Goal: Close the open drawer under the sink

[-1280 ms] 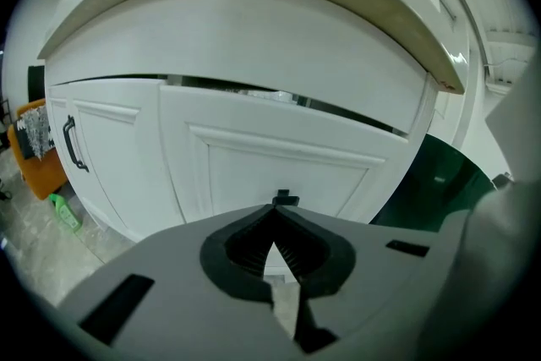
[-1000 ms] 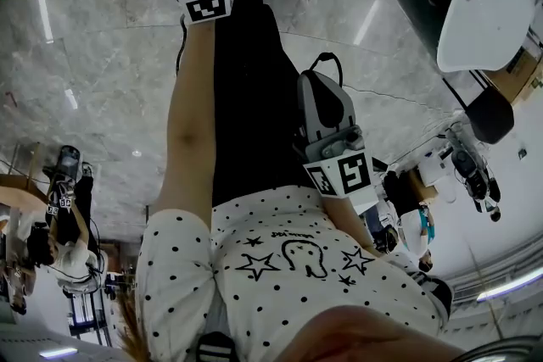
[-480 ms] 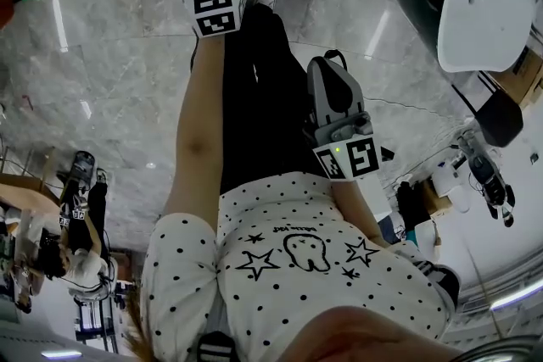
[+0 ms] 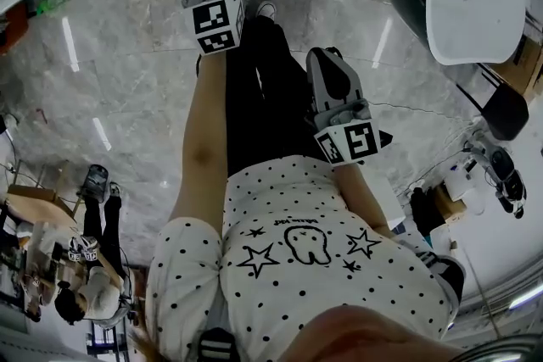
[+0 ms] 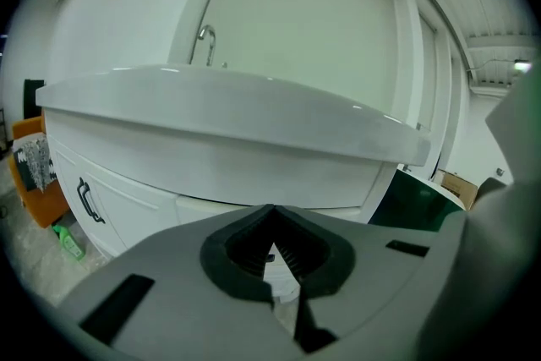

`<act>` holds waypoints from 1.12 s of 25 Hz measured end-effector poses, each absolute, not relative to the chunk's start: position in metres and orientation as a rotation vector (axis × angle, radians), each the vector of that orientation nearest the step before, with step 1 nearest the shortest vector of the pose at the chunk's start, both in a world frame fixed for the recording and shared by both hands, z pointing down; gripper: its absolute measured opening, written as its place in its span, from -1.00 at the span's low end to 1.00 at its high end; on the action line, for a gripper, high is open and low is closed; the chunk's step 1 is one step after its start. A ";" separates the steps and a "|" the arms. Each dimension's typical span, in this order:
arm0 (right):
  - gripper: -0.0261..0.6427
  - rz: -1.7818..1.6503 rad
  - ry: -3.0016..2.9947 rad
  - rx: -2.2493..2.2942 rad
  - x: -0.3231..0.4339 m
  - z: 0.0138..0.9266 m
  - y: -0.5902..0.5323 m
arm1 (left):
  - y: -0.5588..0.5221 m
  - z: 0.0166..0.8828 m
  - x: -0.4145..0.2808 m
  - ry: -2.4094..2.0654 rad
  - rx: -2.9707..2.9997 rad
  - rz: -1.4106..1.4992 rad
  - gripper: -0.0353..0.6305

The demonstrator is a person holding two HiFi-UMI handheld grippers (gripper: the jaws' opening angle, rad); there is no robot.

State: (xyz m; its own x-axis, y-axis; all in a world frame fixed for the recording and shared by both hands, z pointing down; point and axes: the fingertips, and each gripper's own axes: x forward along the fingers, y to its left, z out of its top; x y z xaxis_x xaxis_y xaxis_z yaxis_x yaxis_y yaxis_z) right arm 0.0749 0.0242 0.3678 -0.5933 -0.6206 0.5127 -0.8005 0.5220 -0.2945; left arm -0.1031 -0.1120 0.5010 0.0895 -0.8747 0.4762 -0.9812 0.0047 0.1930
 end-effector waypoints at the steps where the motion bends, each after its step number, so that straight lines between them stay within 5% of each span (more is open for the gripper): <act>1: -0.88 0.721 -2.423 1.172 0.075 0.365 0.024 | -0.110 0.497 -0.103 -1.817 1.905 0.300 -0.88; 28: -0.88 0.541 -2.495 1.213 0.071 0.305 -0.015 | -0.108 0.346 -0.106 -1.868 2.032 0.211 -0.88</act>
